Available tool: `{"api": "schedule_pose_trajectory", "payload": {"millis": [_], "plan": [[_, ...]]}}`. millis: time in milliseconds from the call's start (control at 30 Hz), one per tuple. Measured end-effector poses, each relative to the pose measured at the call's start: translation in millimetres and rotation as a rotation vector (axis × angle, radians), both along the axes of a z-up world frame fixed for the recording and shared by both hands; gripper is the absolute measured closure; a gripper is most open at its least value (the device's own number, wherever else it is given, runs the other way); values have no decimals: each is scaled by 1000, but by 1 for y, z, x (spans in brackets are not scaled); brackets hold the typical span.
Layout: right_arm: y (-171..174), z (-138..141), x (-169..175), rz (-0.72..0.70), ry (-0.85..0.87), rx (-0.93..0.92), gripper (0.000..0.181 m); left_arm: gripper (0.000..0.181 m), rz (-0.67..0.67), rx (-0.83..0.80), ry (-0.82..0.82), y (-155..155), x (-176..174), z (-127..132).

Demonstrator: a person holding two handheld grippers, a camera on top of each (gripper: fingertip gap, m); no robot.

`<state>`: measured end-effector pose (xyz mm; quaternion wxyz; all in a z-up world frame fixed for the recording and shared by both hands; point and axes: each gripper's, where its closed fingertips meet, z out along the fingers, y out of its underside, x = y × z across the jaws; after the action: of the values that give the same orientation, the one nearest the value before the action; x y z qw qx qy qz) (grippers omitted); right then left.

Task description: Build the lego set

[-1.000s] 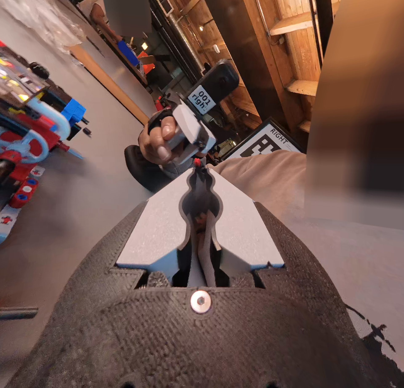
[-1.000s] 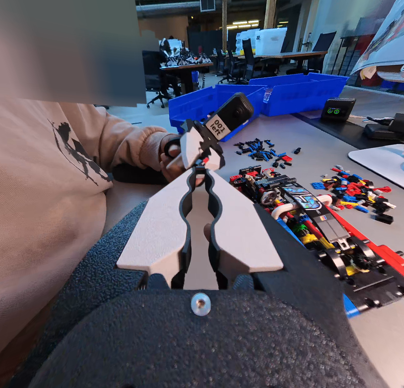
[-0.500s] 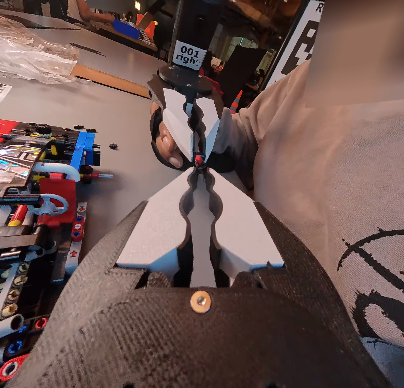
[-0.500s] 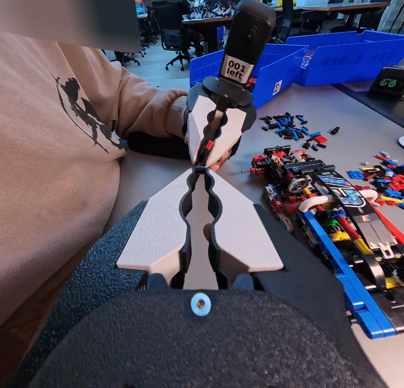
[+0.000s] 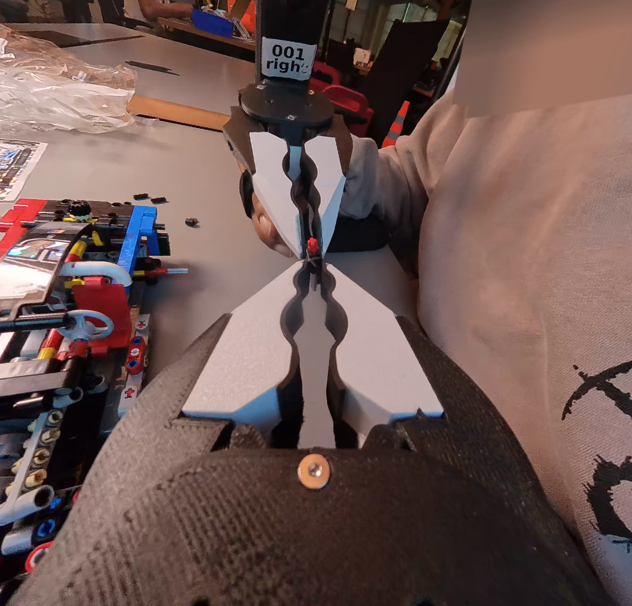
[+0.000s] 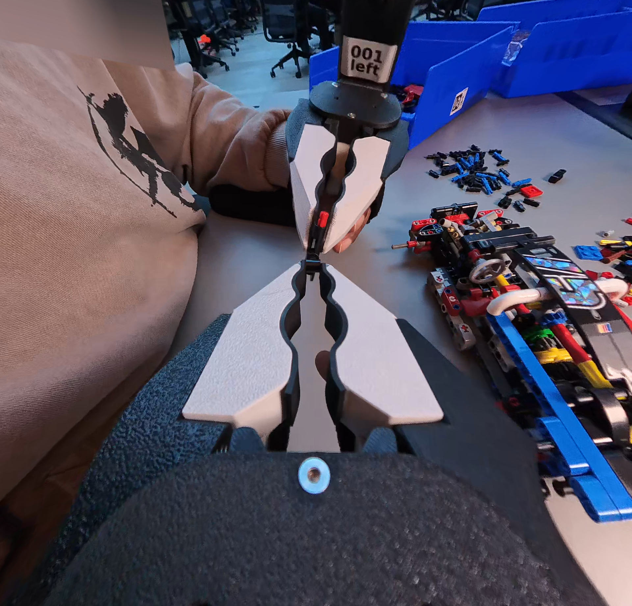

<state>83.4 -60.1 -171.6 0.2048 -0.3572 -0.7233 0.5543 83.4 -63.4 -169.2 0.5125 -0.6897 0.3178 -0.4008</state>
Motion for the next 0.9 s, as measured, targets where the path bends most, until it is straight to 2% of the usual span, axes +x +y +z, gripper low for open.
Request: {"api": "schedule_pose_trajectory", "payload": {"millis": [200, 367, 567, 700, 900], "plan": [[-4, -2, -1, 10, -13, -19, 176, 181, 31, 49, 7, 3, 1, 6], [5, 22, -11, -59, 84, -128, 176, 181, 86, 70, -138, 11, -11, 28], [19, 49, -24, -205, 212, -246, 176, 181, 216, 33, -431, 25, -29, 56], [22, 58, -30, -288, 275, -219, 176, 181, 258, 28, -539, 28, -36, 67], [18, 54, -29, -274, 227, -211, 176, 181, 249, 32, -518, 25, -33, 66]]}}
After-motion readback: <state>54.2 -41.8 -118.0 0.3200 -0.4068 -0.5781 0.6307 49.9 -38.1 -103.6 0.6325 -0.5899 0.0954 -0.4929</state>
